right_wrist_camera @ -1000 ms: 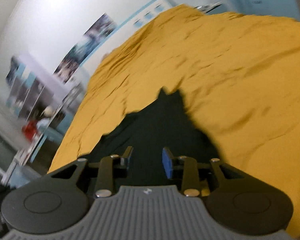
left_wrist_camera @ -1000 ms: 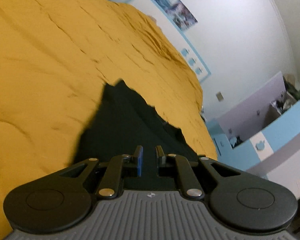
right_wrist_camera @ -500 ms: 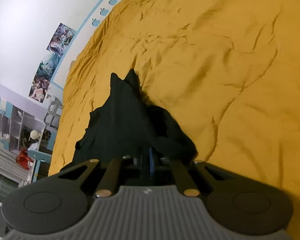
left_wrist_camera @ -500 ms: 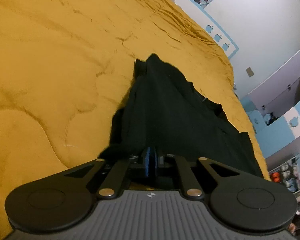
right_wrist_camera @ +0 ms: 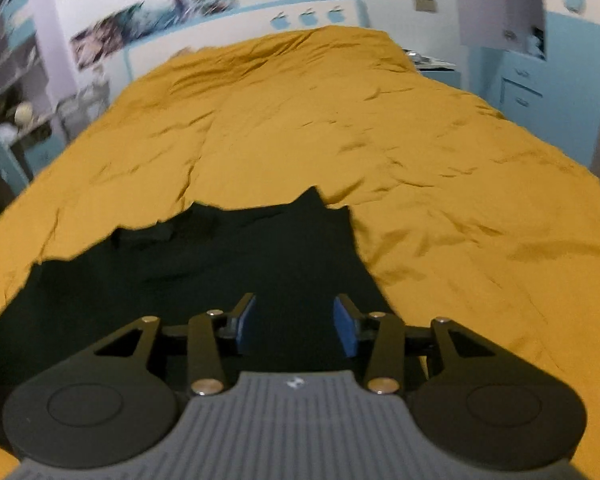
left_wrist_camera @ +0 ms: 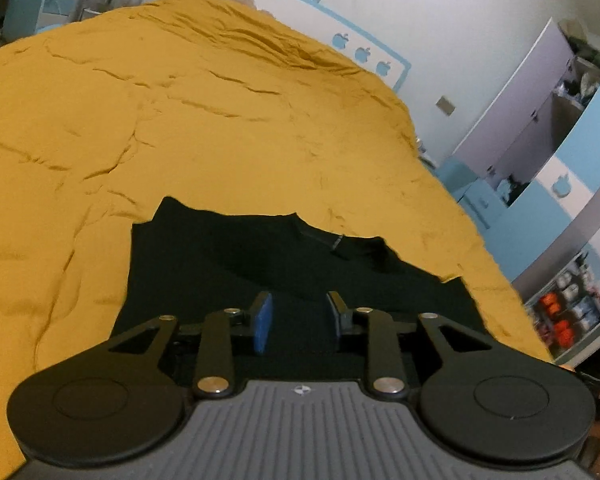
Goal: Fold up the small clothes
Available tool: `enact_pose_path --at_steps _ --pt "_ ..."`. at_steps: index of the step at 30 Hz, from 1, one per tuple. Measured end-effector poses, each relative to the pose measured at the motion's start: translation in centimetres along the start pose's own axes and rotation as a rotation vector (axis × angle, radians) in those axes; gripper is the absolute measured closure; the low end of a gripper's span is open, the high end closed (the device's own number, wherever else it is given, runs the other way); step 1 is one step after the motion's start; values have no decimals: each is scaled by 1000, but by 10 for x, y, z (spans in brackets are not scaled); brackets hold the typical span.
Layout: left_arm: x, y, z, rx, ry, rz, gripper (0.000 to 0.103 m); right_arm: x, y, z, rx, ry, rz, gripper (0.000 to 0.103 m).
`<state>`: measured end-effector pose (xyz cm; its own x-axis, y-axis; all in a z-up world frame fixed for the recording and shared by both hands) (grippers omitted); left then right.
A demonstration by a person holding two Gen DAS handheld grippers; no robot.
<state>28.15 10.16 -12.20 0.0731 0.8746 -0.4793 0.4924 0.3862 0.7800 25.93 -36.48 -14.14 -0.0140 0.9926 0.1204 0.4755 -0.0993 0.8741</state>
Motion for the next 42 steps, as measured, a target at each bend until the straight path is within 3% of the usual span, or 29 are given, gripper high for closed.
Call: enact_pose_path --at_steps 5,7,11,14,17,19,21,24,27,28,29,30,31,35,36,39,42 --pt "10 -7 32 53 24 19 71 10 -3 33 30 1 -47 63" --pt "17 -7 43 62 37 18 71 10 -1 44 33 3 -60 57" --pt "38 -2 62 61 70 -26 71 7 20 60 -71 34 -127 54" --pt "52 -5 75 81 90 -54 71 -6 36 81 -133 52 -153 45" --pt "63 -12 85 98 114 -64 71 -24 41 114 -83 44 -143 44" --pt "66 -14 87 98 118 -59 71 -32 37 137 -20 29 -144 51" --pt "68 -15 88 99 113 -62 71 -34 38 147 -21 48 -120 55" --pt "71 -13 89 106 106 -65 71 -28 44 159 -49 74 -112 54" --pt "74 -13 90 115 104 -82 70 -20 41 178 -5 81 -116 54" --pt "74 -13 91 115 103 -84 70 -19 37 186 25 77 -113 59" --pt "75 -13 91 112 103 -83 71 -20 34 191 36 68 -106 71" --pt "74 -12 91 109 103 -79 71 -21 33 191 22 62 -106 91" --pt "74 -12 90 103 108 -72 71 -20 34 188 -2 76 -107 94" --pt "66 2 81 7 105 -45 72 -24 55 163 -141 17 -103 96" --pt "67 5 83 4 110 -51 72 -26 56 165 -131 9 -95 96" --pt "83 1 101 93 154 -81 72 -30 36 189 -41 -13 -147 96" --pt "96 -4 109 115 160 -111 82 -39 18 204 -4 -34 -118 92"
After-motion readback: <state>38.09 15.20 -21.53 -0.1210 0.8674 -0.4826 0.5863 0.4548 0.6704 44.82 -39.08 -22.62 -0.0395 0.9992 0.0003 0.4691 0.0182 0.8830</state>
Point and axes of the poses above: each gripper's, at about its wrist camera, not at the fingertips, and z roughly the way its jaws point, x to its left, y to its top, the point moved 7 cm from there along z, roughly the way its jaws point, and after that the axes turned 14 degrees about -x, right-handed, at the moved point
